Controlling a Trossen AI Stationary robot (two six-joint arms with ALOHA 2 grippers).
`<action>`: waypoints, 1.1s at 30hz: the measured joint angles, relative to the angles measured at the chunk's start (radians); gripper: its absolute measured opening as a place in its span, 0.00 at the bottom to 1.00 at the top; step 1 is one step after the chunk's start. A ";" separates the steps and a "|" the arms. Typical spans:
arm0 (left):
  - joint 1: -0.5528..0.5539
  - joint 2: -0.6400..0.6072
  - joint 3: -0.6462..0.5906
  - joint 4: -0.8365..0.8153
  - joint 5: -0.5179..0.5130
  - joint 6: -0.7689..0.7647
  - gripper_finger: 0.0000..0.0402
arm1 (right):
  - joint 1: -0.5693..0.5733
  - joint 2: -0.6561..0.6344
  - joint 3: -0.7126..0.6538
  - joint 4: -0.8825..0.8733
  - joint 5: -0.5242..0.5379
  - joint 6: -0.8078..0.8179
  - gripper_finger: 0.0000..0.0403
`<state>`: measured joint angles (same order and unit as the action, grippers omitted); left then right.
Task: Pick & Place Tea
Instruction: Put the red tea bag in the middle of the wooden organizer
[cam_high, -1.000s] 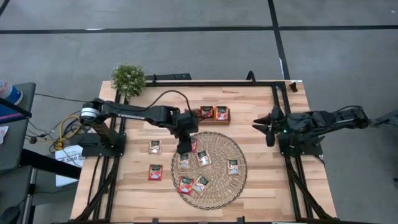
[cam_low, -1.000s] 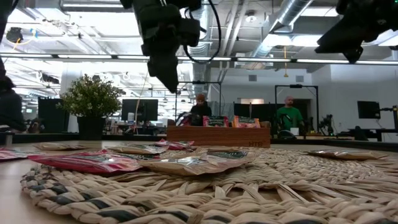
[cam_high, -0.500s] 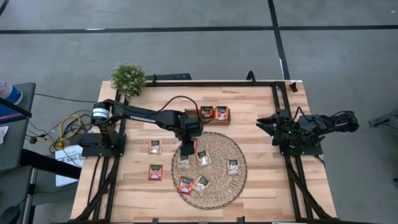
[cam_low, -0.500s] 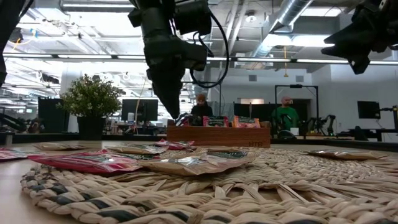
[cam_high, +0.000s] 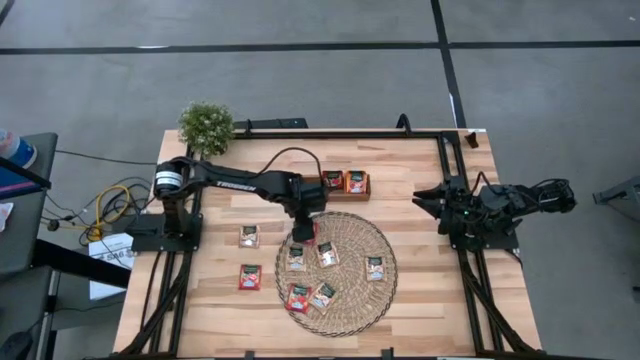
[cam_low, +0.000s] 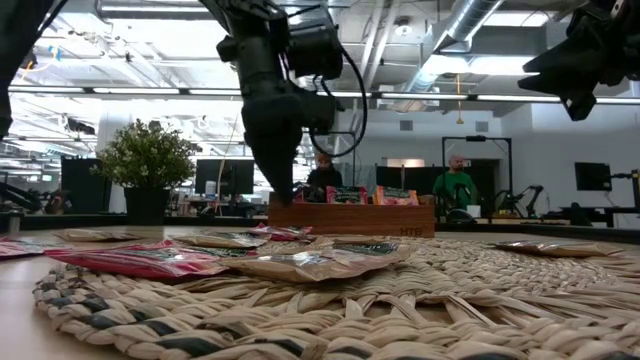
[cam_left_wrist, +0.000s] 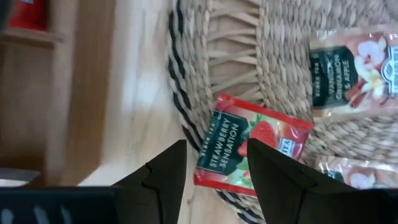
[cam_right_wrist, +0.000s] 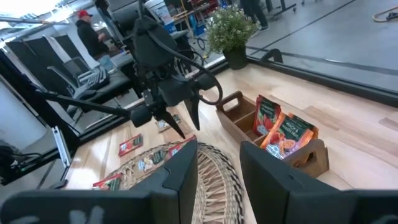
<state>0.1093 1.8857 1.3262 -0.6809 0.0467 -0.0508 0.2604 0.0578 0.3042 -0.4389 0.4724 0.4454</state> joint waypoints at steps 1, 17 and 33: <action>0.003 0.005 0.000 -0.001 0.009 0.000 0.40 | 0.000 0.000 0.000 0.000 0.000 0.000 0.28; 0.017 0.048 0.000 -0.012 0.036 0.049 0.40 | 0.001 0.001 0.000 -0.001 0.000 0.000 0.28; 0.022 0.097 0.000 -0.020 0.032 0.039 0.40 | 0.001 0.001 0.001 -0.004 0.000 0.000 0.28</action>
<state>0.1314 1.9823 1.3266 -0.7008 0.0788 -0.0113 0.2615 0.0586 0.3054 -0.4430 0.4721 0.4454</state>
